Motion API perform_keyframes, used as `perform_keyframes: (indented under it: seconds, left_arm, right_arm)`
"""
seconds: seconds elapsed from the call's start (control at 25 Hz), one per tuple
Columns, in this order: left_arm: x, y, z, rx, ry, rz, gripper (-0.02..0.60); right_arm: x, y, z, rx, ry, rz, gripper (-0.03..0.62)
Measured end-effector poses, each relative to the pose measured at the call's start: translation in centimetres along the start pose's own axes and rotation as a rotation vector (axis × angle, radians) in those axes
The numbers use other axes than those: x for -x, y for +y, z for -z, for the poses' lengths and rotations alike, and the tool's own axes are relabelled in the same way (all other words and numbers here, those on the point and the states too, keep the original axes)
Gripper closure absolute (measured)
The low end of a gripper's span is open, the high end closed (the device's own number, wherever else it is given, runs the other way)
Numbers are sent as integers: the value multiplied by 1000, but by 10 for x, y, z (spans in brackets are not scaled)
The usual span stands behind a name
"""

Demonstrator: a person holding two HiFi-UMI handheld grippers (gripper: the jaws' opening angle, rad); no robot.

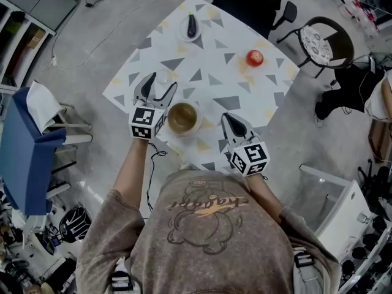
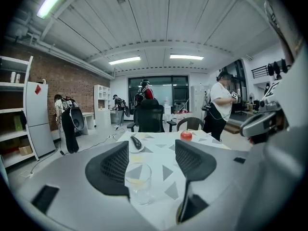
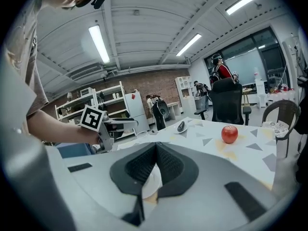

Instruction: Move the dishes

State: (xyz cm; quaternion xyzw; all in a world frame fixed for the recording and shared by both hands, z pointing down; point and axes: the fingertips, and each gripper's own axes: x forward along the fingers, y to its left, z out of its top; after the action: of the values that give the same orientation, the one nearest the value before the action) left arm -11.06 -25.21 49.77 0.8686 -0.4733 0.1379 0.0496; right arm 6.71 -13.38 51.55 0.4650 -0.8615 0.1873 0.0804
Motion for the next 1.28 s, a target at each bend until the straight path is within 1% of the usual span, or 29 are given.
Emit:
perform_keyframes:
  seconds: [0.32,0.6,0.8,1.08,1.28]
  left_arm:
    - [33,-14,-1,34,-18,-32,291]
    - [45,-23,23,67,24,-50,291]
    - [46,-30,54,97,85,-49,291]
    - [44,-43,113,151,219,-40,291]
    - [43,-48,140,187,281,-35,291]
  right_arm:
    - [4,7,-5,24,-18,-28,589]
    - [9,10,-9,37,-34,-43,589]
    - [12,9,-8,38,-36,-44,589]
    - [15,7,-7,39,-36,-37,589]
    - [15,6,-8,39,-35,-33,589]
